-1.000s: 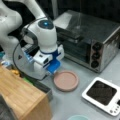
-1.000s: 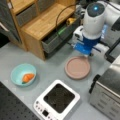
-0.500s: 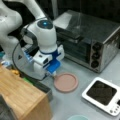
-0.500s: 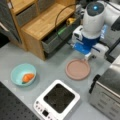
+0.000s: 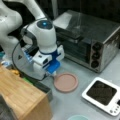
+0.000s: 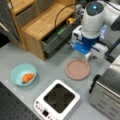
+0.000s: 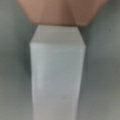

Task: Pick up the pan. Place the pan on the table. Pick up the bowl. Place the bowl on the stove.

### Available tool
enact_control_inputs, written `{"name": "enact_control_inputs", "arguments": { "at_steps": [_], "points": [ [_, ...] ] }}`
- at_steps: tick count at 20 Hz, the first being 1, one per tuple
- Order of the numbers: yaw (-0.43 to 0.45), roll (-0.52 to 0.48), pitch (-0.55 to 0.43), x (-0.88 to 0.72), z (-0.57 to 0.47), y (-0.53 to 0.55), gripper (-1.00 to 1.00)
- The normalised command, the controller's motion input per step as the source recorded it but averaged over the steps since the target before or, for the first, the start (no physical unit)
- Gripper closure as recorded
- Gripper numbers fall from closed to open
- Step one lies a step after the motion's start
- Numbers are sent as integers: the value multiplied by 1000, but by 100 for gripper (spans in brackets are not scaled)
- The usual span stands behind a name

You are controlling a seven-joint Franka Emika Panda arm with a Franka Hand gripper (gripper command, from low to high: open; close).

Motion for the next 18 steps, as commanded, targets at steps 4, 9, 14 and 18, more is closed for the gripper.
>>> {"name": "enact_control_inputs", "arguments": {
  "at_steps": [4, 9, 14, 18],
  "points": [
    [146, -102, -47, 32, -26, -59, -100],
    [136, -85, -18, 40, 118, -37, -100],
    [124, -51, 30, 25, 193, -16, -100],
    [118, -3, 52, 24, 227, -30, -100]
  ]
}}
